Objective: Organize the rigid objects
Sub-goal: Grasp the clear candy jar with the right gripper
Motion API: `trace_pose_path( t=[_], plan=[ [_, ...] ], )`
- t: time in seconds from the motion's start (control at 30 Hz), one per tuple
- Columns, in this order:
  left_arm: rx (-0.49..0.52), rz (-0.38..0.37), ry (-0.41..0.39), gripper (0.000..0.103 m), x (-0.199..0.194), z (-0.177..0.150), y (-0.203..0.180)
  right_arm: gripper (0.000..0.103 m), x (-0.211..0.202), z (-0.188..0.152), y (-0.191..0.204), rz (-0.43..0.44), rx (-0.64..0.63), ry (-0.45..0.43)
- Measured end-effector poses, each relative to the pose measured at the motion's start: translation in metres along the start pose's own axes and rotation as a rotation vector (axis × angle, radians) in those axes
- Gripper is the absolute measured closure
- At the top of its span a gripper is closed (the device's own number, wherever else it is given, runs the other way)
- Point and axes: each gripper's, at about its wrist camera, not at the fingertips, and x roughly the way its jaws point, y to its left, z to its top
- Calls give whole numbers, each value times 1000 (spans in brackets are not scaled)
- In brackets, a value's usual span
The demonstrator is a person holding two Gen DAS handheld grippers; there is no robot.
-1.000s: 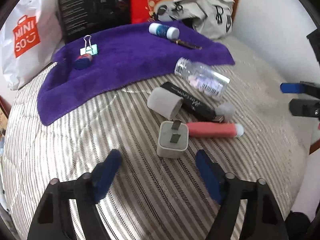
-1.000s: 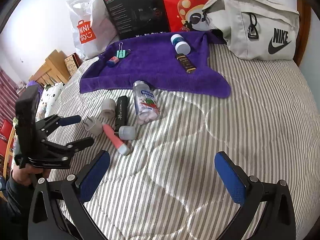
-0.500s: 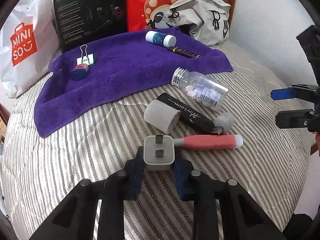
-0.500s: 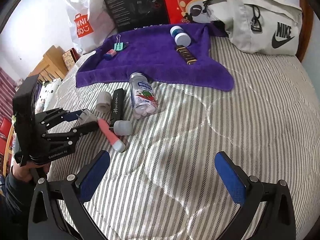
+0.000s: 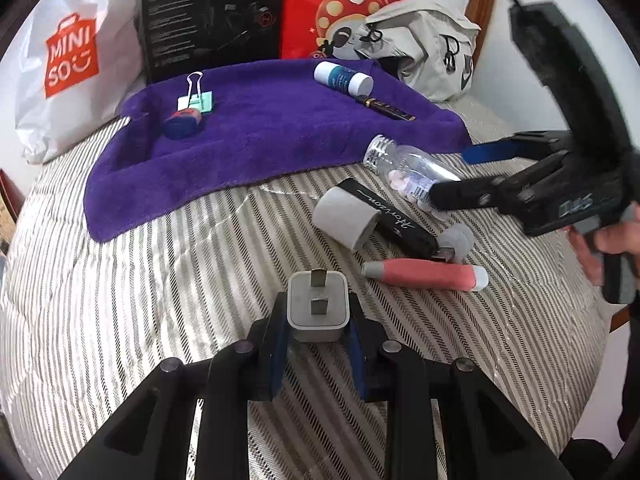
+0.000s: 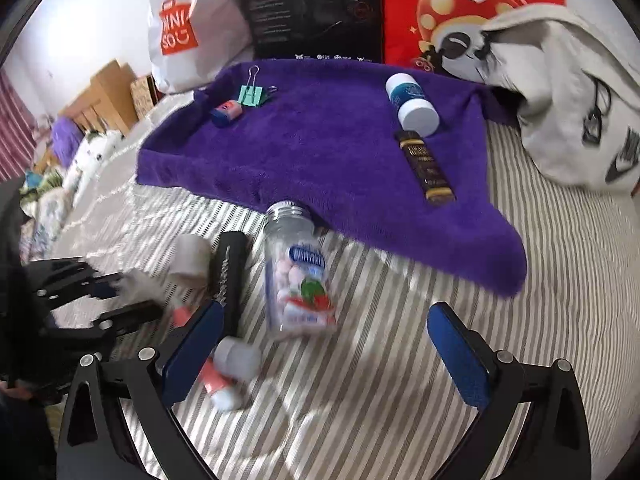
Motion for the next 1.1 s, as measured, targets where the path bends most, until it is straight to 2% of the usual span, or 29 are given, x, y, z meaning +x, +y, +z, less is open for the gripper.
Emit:
trace_pose_path(
  t=[0.13, 0.2, 0.4, 0.43, 0.5, 0.63, 0.77, 1.1],
  plan=[
    [-16, 7, 5, 78, -2, -2, 7, 15, 22, 6, 10, -33, -85, 46],
    [-25, 10, 1, 78, -3, -2, 10, 26, 30, 8, 13, -50, -106, 70],
    [-43, 7, -5, 78, -4, -4, 18, 40, 33, 8, 18, -43, -132, 40],
    [-42, 7, -4, 78, -4, -4, 19, 50, 32, 8, 18, -44, -131, 40],
    [-49, 7, -4, 78, -4, -4, 22, 60, 29, 9, 17, -32, -126, 47],
    [-64, 16, -6, 78, -5, -5, 28, 62, 27, 8, 21, -44, -146, 64],
    [-84, 36, -4, 78, -8, -6, 39, 62, 23, 7, 16, 2, -113, 78],
    [-119, 76, -15, 78, -19, -1, 57, 62, 4, 0, 9, 50, -69, 48]
  ],
)
